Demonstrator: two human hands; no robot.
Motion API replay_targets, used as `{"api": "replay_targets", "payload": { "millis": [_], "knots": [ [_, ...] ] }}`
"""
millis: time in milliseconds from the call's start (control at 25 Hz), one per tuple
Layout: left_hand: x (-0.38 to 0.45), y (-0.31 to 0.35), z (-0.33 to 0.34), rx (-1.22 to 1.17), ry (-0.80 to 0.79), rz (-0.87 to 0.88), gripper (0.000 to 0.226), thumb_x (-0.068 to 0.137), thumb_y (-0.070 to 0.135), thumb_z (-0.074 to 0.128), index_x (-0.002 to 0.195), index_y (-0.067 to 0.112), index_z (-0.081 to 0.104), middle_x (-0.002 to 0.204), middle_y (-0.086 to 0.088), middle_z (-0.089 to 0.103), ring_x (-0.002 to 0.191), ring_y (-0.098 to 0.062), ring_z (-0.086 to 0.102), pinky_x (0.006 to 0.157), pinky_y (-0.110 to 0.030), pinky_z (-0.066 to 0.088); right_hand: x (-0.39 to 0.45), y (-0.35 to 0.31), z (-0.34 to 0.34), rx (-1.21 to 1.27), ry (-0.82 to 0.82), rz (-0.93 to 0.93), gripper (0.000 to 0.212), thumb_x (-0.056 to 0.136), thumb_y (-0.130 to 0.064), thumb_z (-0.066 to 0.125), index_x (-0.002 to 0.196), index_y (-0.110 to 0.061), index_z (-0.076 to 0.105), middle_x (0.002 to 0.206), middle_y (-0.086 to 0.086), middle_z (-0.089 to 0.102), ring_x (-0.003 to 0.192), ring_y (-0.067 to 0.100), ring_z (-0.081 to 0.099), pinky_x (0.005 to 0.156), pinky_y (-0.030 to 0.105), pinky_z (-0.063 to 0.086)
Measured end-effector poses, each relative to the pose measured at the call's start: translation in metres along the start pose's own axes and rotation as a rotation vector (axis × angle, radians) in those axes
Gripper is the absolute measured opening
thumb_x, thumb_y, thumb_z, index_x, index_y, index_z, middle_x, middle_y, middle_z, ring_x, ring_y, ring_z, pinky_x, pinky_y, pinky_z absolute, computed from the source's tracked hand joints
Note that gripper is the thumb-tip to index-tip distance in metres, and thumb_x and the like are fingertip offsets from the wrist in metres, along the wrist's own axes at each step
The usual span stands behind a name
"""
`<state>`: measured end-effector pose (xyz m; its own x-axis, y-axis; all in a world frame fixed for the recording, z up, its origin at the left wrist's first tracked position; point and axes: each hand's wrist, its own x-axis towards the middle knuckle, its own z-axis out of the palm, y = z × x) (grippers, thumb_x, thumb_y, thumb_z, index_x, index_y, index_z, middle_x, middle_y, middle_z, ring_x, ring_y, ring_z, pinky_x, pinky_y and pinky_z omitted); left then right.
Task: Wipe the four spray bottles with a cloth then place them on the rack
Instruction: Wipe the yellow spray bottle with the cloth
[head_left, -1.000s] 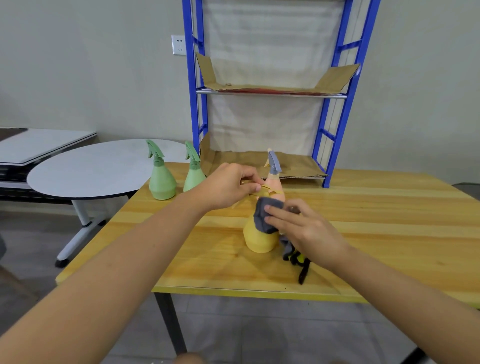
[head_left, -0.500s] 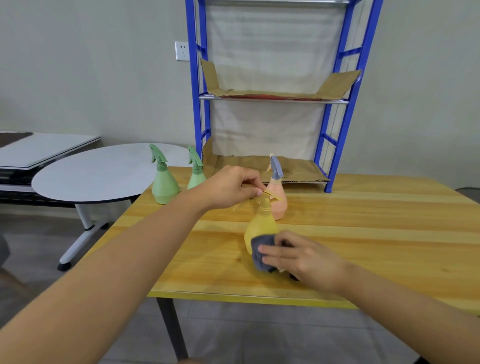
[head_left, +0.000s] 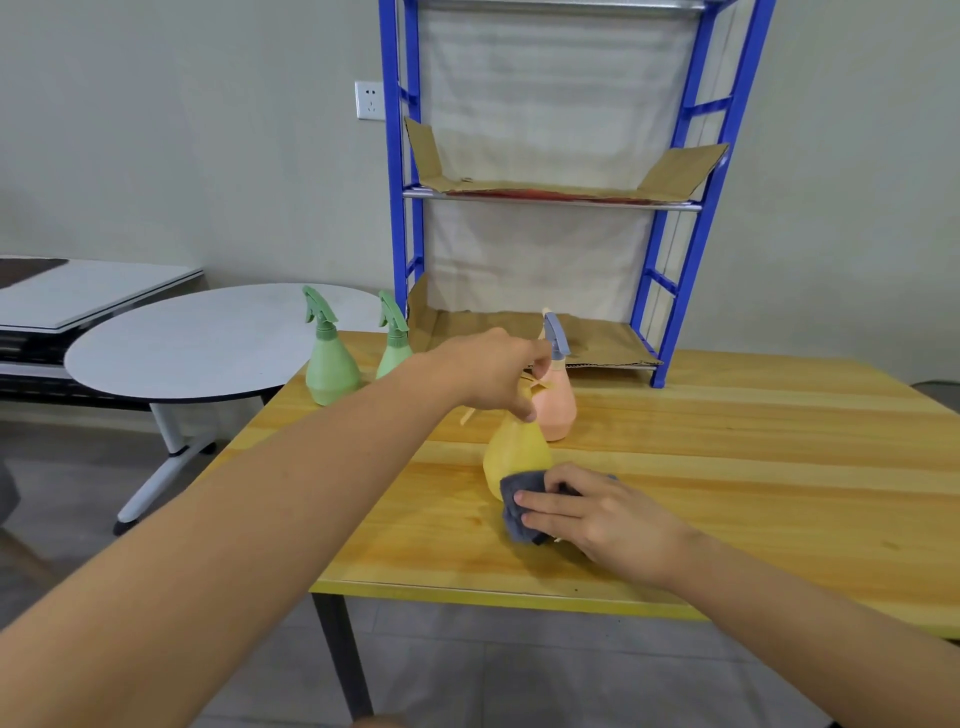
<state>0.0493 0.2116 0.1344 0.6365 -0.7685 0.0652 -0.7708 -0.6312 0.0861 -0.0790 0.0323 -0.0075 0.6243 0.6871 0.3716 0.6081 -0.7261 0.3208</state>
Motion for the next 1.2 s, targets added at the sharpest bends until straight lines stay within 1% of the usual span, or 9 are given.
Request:
{"api": "replay_targets", "payload": {
  "millis": [80,160,280,400,520,640,840,1040,1200],
  "knots": [
    [0.005,0.000,0.005,-0.055,0.001,0.004,0.047,0.083,0.037,0.081,0.115,0.028,0.049,0.090,0.010,0.050,0.084,-0.013,0.053,0.059,-0.031,0.034,0.000,0.001,0.000,0.033,-0.008,0.002,0.036,0.089,-0.009,0.068,0.124,-0.019,0.065,0.137,-0.013,0.050,0.115,0.016,0.051,0.089,0.026,0.051],
    [0.007,-0.004,0.007,-0.086,-0.016,0.015,0.050,0.083,0.035,0.082,0.123,0.026,0.054,0.098,0.008,0.056,0.100,-0.020,0.055,0.065,-0.031,0.038,0.000,0.004,-0.006,0.112,0.041,0.022,0.036,0.090,-0.008,0.067,0.124,-0.017,0.065,0.132,-0.013,0.041,0.112,0.013,0.050,0.084,0.028,0.052],
    [0.009,-0.009,0.003,-0.028,-0.050,0.062,0.055,0.084,0.040,0.081,0.133,0.026,0.062,0.120,0.005,0.065,0.113,-0.018,0.051,0.084,-0.033,0.041,0.007,0.012,-0.021,0.080,0.147,0.061,0.036,0.088,-0.006,0.069,0.123,-0.011,0.066,0.136,-0.008,0.043,0.108,0.021,0.056,0.083,0.032,0.053],
    [0.012,-0.009,-0.002,-0.008,-0.075,0.113,0.052,0.086,0.038,0.079,0.135,0.024,0.065,0.124,0.006,0.067,0.114,-0.018,0.055,0.087,-0.031,0.042,0.015,0.019,-0.021,0.012,0.207,0.065,0.037,0.088,-0.004,0.069,0.124,-0.007,0.065,0.138,-0.003,0.050,0.112,0.024,0.055,0.088,0.030,0.052],
    [0.015,-0.009,-0.005,-0.030,-0.108,0.106,0.055,0.083,0.036,0.082,0.135,0.026,0.065,0.109,0.010,0.065,0.101,-0.015,0.054,0.083,-0.030,0.041,0.005,0.006,-0.001,0.106,0.065,-0.006,0.034,0.091,-0.012,0.058,0.124,-0.015,0.066,0.131,-0.005,0.051,0.116,0.013,0.051,0.092,0.028,0.051],
    [0.016,-0.010,-0.008,-0.044,-0.150,0.118,0.051,0.082,0.035,0.084,0.130,0.028,0.069,0.107,0.012,0.069,0.098,-0.015,0.059,0.082,-0.033,0.046,-0.006,0.003,-0.006,0.082,-0.034,-0.100,0.037,0.090,-0.014,0.064,0.126,-0.020,0.065,0.130,-0.005,0.058,0.116,0.013,0.052,0.091,0.029,0.052],
    [0.018,-0.007,-0.011,-0.038,-0.190,0.139,0.040,0.081,0.032,0.084,0.119,0.030,0.074,0.102,0.009,0.072,0.096,-0.016,0.062,0.086,-0.036,0.050,0.002,0.018,-0.028,0.121,0.209,0.203,0.032,0.087,-0.009,0.065,0.118,-0.009,0.070,0.125,0.003,0.064,0.111,0.017,0.049,0.097,0.017,0.041],
    [0.016,-0.008,-0.009,-0.075,-0.177,0.110,0.039,0.082,0.030,0.084,0.119,0.030,0.074,0.100,0.012,0.072,0.094,-0.014,0.062,0.077,-0.029,0.046,-0.017,-0.002,-0.009,0.219,-0.007,0.094,0.036,0.096,-0.016,0.043,0.124,-0.020,0.067,0.127,-0.002,0.060,0.115,0.010,0.052,0.092,0.031,0.052],
    [0.014,-0.006,-0.009,-0.082,-0.185,0.111,0.037,0.082,0.031,0.084,0.117,0.032,0.073,0.097,0.015,0.070,0.094,-0.015,0.062,0.082,-0.033,0.048,0.001,0.014,-0.021,0.240,0.287,0.379,0.038,0.079,0.000,0.063,0.116,-0.010,0.071,0.127,0.002,0.064,0.110,0.012,0.047,0.095,0.017,0.045]
  ]
}}
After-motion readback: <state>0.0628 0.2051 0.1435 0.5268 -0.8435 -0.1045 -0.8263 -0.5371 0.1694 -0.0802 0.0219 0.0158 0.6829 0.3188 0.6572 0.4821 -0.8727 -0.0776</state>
